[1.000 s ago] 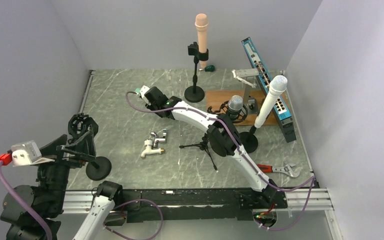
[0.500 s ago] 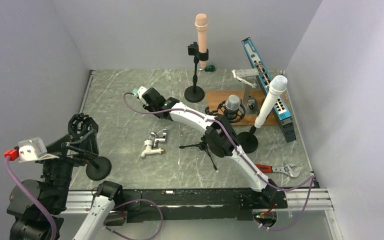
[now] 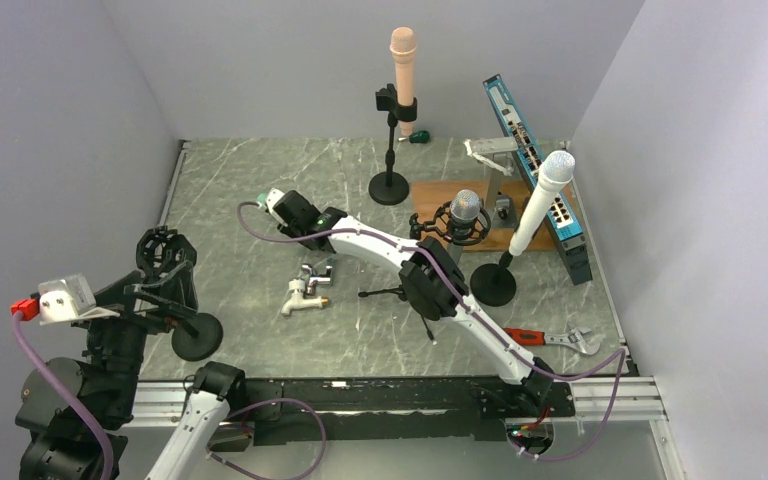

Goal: Remove the microphone from the stand

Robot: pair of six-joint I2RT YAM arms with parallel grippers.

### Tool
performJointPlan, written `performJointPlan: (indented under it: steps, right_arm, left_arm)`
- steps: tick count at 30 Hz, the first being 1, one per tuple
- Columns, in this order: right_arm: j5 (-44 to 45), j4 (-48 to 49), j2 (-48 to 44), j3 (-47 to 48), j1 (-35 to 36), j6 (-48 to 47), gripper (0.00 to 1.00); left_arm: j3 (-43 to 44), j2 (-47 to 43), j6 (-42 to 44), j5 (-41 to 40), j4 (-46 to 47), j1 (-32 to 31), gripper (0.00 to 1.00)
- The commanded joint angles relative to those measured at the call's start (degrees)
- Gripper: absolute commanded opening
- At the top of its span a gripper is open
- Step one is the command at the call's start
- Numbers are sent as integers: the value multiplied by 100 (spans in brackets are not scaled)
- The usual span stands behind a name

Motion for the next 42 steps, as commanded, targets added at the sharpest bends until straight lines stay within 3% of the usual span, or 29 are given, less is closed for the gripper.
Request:
performJointPlan:
  steps: [1,10,22,28,34,39,42]
  right_arm:
    - [-17,88,-106,150,-36,107,42]
    - [-87,-63,-152,184,-34,197,66]
    - [-158,-381,-1287,133,295,676,98]
    - [-752,-379,-2349,-534,337,1323,100]
    - [-1931,-25,-3311,-1501,337,2623,100]
    - [-3513,1339,-4072,-2529,400,4003,100]
    - [-3912,2249,-4309,-2954,526,4776,100]
  left_arm:
    - [91,59,-61,18,-61,4,99]
    - [165,160,-121,-47,-282,4,99]
    - [323,539,-268,-320,-577,2,99]
    - [548,913,-428,-634,-934,2,97]
    - [897,1336,-521,-790,-1184,2,95]
    - [760,980,-476,-512,-562,2,95]
    - [481,459,-505,-419,-12,2,95]
